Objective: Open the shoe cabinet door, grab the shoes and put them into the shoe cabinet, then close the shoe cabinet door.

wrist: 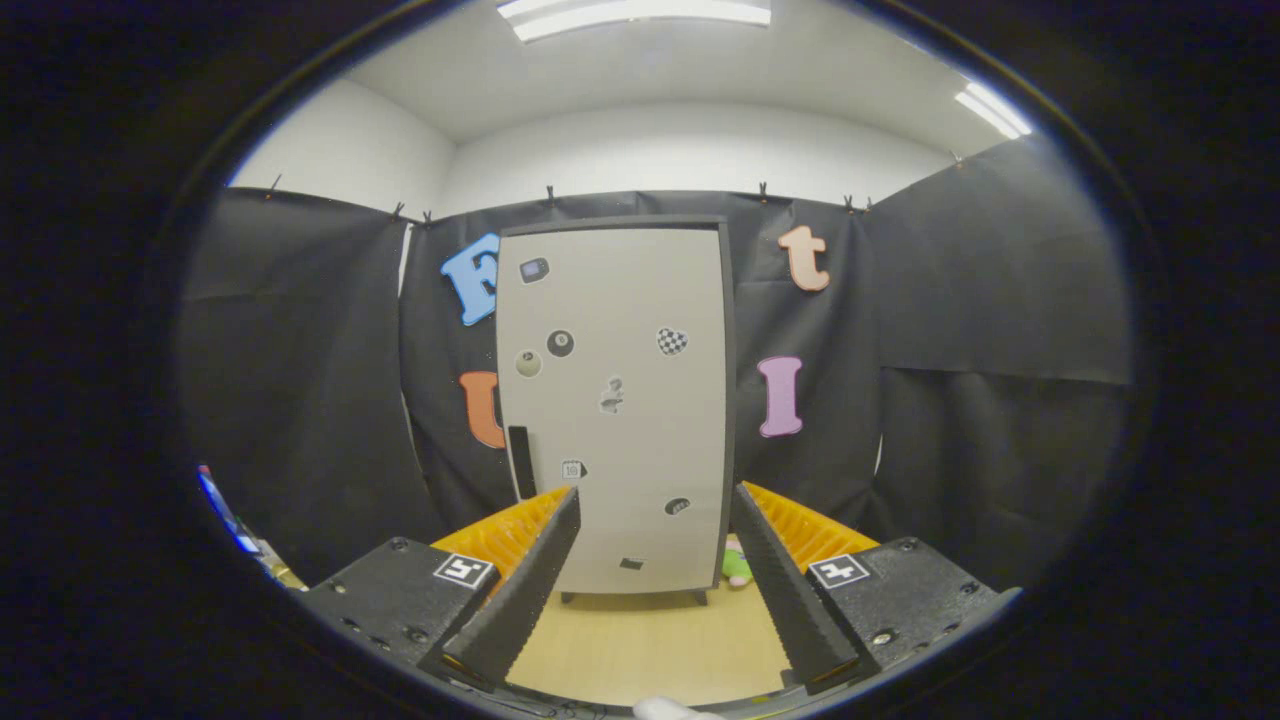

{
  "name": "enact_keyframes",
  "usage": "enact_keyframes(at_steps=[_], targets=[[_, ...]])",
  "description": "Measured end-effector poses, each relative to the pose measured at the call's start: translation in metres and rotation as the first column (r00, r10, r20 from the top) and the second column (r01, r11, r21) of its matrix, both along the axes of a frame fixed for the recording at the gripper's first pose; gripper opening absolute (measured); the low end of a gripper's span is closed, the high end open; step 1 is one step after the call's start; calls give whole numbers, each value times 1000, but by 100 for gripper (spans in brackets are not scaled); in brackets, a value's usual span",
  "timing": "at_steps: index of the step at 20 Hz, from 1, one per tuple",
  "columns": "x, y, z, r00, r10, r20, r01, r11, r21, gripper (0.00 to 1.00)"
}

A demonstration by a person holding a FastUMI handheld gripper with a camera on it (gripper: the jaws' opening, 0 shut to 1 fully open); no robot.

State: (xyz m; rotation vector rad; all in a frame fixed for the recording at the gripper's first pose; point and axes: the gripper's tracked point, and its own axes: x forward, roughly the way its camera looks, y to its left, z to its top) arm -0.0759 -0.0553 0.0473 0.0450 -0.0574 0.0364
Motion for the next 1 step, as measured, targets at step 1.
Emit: enact_keyframes(at_steps=[1], targets=[[0,1,0,1000,1,-1,-1,1000,-2,99]])
